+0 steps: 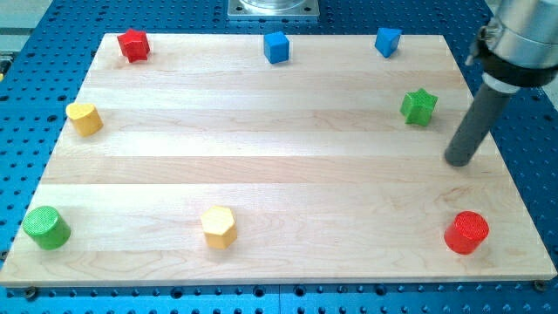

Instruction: Place the hexagon diagonally to the heart

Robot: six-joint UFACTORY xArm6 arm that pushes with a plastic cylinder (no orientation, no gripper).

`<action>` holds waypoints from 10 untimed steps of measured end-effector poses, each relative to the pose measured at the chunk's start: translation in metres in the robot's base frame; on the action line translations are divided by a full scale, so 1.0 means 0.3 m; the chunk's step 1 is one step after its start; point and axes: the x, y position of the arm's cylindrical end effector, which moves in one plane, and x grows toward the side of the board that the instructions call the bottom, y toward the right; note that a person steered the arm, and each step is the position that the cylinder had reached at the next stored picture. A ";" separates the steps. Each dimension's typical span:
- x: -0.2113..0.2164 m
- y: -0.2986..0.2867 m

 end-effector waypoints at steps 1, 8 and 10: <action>0.000 -0.113; 0.259 -0.934; 0.466 -0.853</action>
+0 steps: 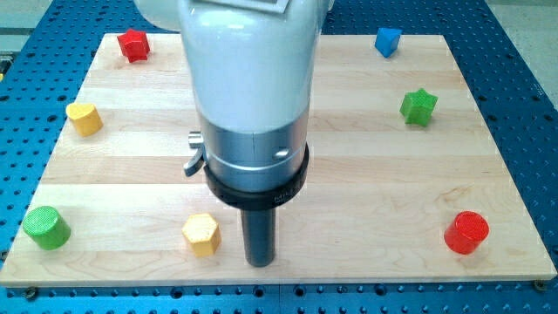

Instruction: Place the hexagon diagonally to the heart

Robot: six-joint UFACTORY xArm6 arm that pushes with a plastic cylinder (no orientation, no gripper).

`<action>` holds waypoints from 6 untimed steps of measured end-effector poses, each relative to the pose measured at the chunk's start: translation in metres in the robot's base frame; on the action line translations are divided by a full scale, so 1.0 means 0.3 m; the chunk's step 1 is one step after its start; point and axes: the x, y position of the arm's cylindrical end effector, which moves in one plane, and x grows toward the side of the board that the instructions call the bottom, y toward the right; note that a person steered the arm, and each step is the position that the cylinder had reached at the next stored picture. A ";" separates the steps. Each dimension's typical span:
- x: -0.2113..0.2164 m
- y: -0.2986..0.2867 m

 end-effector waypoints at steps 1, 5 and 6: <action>-0.004 -0.268; 0.001 -0.426; 0.046 -0.499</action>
